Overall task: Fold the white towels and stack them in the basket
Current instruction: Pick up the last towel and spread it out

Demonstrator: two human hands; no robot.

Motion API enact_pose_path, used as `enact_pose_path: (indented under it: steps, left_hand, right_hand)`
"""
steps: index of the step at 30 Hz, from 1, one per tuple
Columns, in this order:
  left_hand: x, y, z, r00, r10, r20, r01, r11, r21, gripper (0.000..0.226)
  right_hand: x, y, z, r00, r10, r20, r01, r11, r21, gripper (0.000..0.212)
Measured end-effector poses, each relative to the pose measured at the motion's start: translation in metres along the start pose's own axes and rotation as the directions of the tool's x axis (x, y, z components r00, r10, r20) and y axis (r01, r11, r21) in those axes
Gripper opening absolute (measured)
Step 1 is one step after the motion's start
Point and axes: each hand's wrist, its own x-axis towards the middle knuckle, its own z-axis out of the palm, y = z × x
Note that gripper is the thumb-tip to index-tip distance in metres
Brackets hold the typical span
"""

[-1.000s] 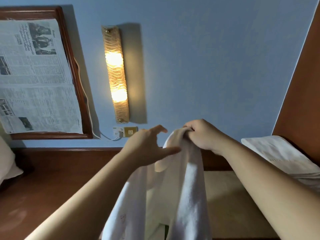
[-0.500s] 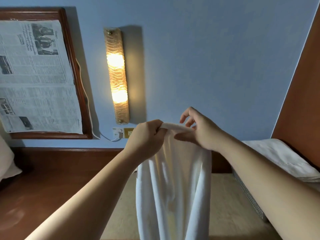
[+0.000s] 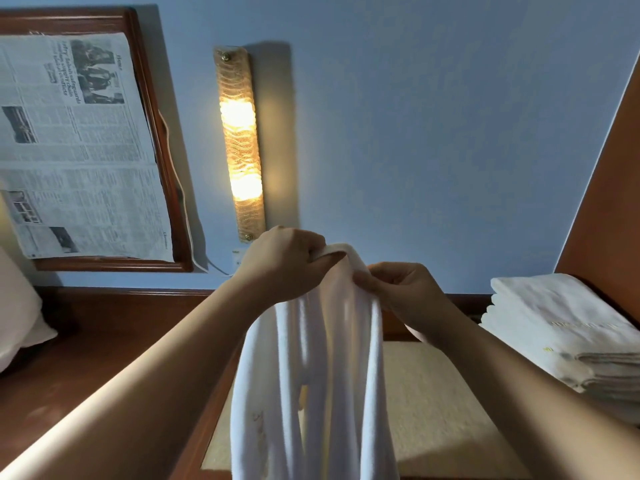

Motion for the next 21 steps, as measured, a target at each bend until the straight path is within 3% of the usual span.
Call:
enact_pose_path:
  steps: [3,5,7,9,11,16,21]
  left_hand:
    - [-0.001,-0.003,-0.004,0.999,0.017,0.044,-0.019,0.999,0.041,0.068]
    - [-0.001,-0.002,-0.005,0.997,0.012,0.078,-0.019,0.996,0.086,0.071]
    - [0.001,-0.002,-0.004,0.996,0.012,0.090,-0.022,0.995,0.101,0.071]
    - [0.003,-0.003,-0.003,0.995,0.018,0.103,-0.027,0.995,0.091,0.071]
    - [0.005,-0.003,-0.004,0.993,0.011,0.117,-0.022,0.995,0.095,0.070]
    - [0.007,-0.004,-0.010,0.992,0.037,0.119,-0.052,0.990,0.128,0.068]
    - [0.004,0.002,-0.012,0.985,0.139,0.105,-0.156,0.970,0.185,0.071]
  right_hand:
    - [0.004,0.002,0.002,0.998,0.061,-0.030,-0.057,0.990,0.126,0.028]
    - [0.009,0.003,0.005,0.995,0.087,-0.037,-0.084,0.993,0.085,0.031]
    - [0.013,0.002,0.009,0.997,0.077,-0.028,-0.079,0.995,-0.065,0.039]
    - [0.014,0.000,0.011,0.999,-0.038,-0.020,0.027,0.915,-0.402,0.037]
    - [0.015,0.000,0.009,0.978,-0.210,0.010,0.166,0.741,-0.651,0.032]
    - [0.018,0.014,0.010,0.852,-0.523,0.034,0.386,0.581,-0.717,0.016]
    - [0.019,0.016,0.013,0.878,-0.468,-0.098,0.324,0.734,-0.597,0.017]
